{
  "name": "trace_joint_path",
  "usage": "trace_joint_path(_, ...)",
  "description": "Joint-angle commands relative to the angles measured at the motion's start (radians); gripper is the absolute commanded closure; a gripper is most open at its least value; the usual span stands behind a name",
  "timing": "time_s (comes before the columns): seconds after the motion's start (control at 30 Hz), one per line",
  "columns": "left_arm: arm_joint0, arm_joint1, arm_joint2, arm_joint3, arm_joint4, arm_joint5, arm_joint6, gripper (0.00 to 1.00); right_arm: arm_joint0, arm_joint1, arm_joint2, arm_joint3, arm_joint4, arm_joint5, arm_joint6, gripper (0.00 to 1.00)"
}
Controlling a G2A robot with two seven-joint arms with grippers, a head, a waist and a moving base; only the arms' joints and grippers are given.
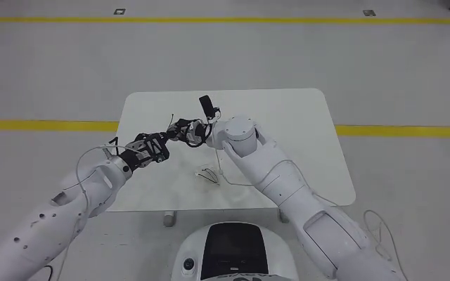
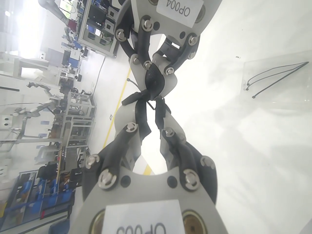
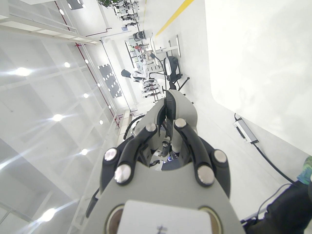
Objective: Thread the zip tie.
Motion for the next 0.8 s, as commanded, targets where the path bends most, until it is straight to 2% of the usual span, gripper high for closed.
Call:
trace_joint_path(0.0, -0.002, 0.001, 0.002, 0.001, 0.0, 0.001, 0.0, 0.9, 0.0, 0.001, -0.001, -0.001, 0.001, 0.0, 0.001, 1.0)
trace_joint_path(0.2, -0.005, 0.002, 0.007, 0.002, 0.0, 0.002, -0.002, 0.92, 0.001, 0.004, -0.006, -0.005, 0.003, 0.0, 0.004, 1.0)
trace_joint_path(0.3, -0.007, 0.002, 0.009, 0.002, 0.0, 0.003, -0.004, 1.0, 0.0, 0.005, -0.008, -0.008, 0.004, 0.0, 0.005, 1.0)
trace_joint_path(0.53, -0.009, 0.002, 0.014, 0.004, 0.0, 0.006, -0.005, 1.0, -0.003, 0.009, -0.011, -0.014, 0.007, 0.0, 0.006, 1.0)
trace_joint_path(0.57, -0.009, 0.001, 0.015, 0.005, 0.0, 0.007, -0.005, 1.0, -0.003, 0.01, -0.011, -0.015, 0.007, 0.0, 0.005, 0.84)
trace_joint_path(0.6, -0.009, 0.001, 0.015, 0.006, 0.0, 0.009, -0.004, 1.0, -0.004, 0.01, -0.011, -0.015, 0.008, 0.0, 0.005, 0.59)
trace_joint_path(0.63, -0.008, 0.0, 0.015, 0.006, 0.0, 0.012, -0.003, 1.0, -0.004, 0.011, -0.011, -0.016, 0.009, 0.0, 0.004, 0.47)
trace_joint_path(0.67, -0.007, 0.0, 0.014, 0.008, 0.0, 0.014, -0.002, 1.0, -0.005, 0.011, -0.012, -0.017, 0.01, 0.0, 0.002, 0.09)
trace_joint_path(0.7, -0.006, -0.001, 0.013, 0.008, 0.0, 0.016, -0.001, 1.0, -0.006, 0.011, -0.012, -0.017, 0.011, 0.0, 0.001, 0.0)
trace_joint_path(0.77, -0.003, -0.002, 0.01, 0.009, 0.0, 0.018, 0.0, 1.0, -0.007, 0.012, -0.013, -0.019, 0.012, 0.0, -0.003, 0.0)
